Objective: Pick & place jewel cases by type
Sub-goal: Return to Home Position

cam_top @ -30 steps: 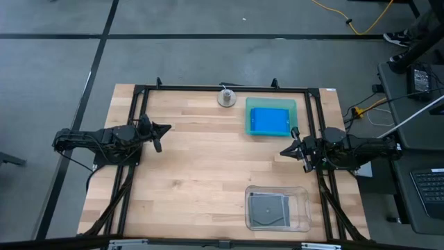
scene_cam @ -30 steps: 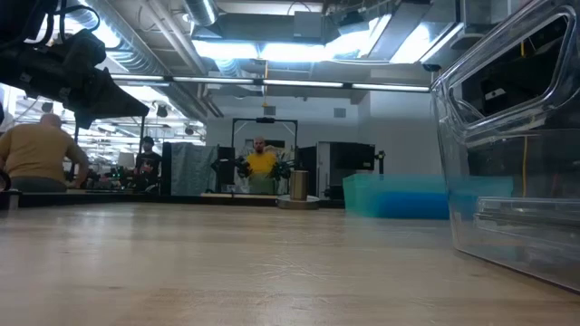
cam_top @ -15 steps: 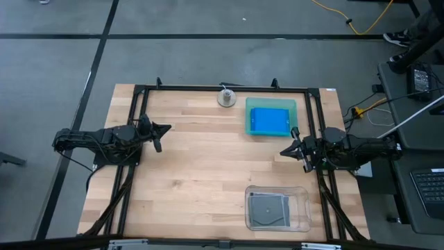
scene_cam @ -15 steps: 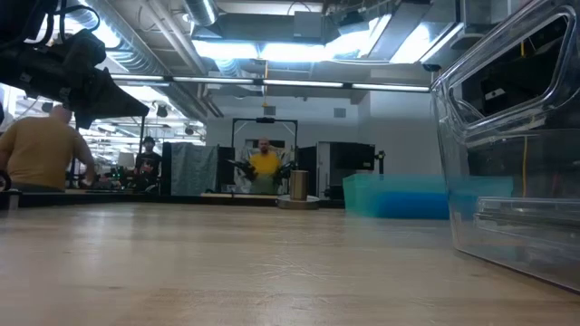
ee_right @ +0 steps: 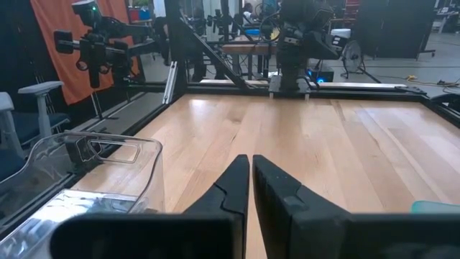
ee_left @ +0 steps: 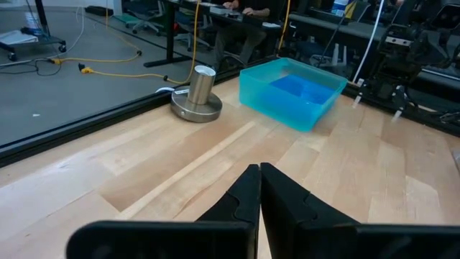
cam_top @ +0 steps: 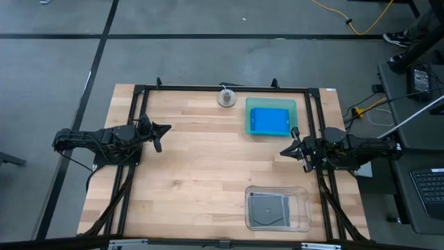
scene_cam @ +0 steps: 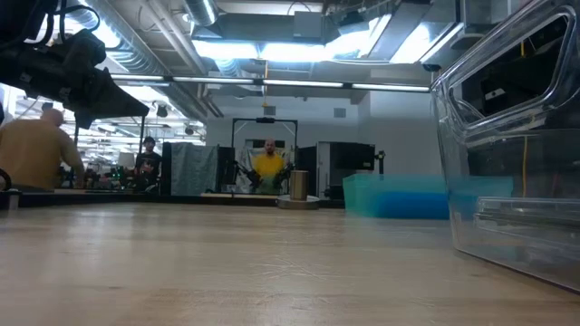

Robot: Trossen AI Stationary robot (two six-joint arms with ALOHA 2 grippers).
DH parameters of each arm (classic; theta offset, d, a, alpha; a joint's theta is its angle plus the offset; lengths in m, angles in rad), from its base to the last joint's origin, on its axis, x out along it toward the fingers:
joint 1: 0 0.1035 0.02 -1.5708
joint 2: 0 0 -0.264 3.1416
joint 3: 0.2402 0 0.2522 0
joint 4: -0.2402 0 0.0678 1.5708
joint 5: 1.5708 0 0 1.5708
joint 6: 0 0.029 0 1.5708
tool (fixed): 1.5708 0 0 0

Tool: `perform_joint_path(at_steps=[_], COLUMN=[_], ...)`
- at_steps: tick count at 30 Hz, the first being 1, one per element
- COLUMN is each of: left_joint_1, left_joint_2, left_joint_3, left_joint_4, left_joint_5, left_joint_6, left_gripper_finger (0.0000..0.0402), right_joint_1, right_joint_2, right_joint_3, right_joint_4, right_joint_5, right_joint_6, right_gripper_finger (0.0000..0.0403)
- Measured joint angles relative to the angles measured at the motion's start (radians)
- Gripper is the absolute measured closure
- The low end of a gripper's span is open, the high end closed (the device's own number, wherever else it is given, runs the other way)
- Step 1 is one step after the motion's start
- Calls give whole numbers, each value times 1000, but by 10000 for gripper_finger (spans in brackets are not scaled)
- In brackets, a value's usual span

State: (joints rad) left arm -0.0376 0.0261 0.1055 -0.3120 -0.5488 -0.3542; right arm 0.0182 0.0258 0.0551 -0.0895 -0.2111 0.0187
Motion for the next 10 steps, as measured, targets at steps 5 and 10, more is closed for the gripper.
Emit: perform_joint_path(at_steps=[5, 10], left_joint_1=[0, 0], left_joint_2=[0, 0], left_joint_3=[0, 0], left_joint_4=[0, 0], left_joint_5=[0, 0], left_joint_6=[0, 0], left_gripper_finger=[389, 390], right_joint_1=[0, 0], right_joint_2=[0, 0], right_joint_3=[0, 0], right_joint_4=[0, 0], right_joint_5=[0, 0], right_joint_6=[0, 0], right_gripper_finger=[377, 377])
